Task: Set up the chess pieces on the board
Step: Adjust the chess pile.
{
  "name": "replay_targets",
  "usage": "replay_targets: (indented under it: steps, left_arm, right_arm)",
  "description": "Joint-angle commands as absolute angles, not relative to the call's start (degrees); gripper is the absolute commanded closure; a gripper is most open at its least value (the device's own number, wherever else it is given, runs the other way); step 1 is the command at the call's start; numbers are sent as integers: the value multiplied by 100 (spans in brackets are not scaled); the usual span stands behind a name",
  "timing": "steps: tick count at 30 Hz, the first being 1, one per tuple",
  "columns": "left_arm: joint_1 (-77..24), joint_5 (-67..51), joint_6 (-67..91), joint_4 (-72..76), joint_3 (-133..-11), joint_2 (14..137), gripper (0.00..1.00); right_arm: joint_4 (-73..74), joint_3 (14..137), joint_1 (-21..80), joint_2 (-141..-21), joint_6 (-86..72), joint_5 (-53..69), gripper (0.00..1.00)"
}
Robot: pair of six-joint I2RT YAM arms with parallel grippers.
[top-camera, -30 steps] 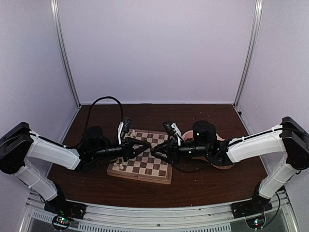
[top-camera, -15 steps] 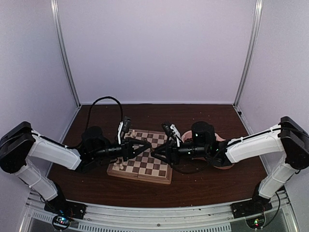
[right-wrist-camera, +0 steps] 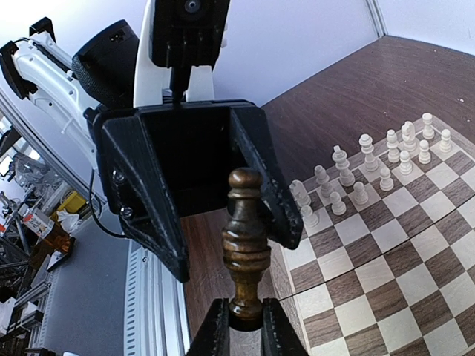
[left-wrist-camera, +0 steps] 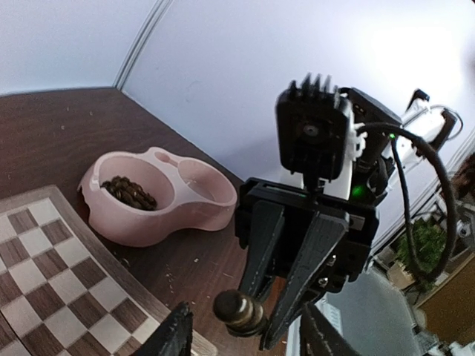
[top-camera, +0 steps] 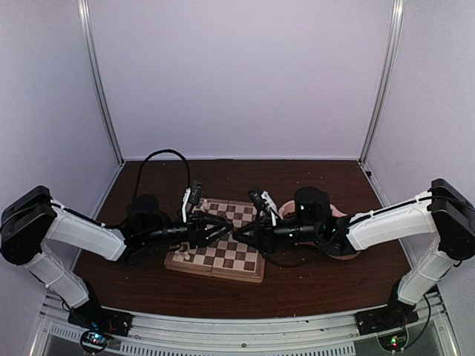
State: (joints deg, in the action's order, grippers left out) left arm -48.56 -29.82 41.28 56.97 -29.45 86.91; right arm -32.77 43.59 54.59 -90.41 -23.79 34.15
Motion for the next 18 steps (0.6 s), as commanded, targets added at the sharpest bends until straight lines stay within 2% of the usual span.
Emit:
replay_targets:
  steps: [1,4,8,13,18]
  left_arm:
    - [-4812,-2974,4098,5858,-3003,8667,44]
    - [-4803,-2873,4062,5815,-2935,8531,38]
    - [-4775,-2839,4051,5717,-2900,8382,39]
    - [-4755,-2841,4074,5737,-2883,8358,49]
    - [-4746,-2832,4078,5739,-2876,8347,66]
  right_arm:
    - [-3331,4482,5502,-9002,-2347,3451,93]
    - [-3310,4491,5502,-9000,-2340,3450,93]
    - [-3283,4524,5519,-9033,-2314,3477,94]
    - [-3143,4604,5576,-9079,-2226,3464,94]
    - [-3094,4632,5597,-9097,-2189,3446,95]
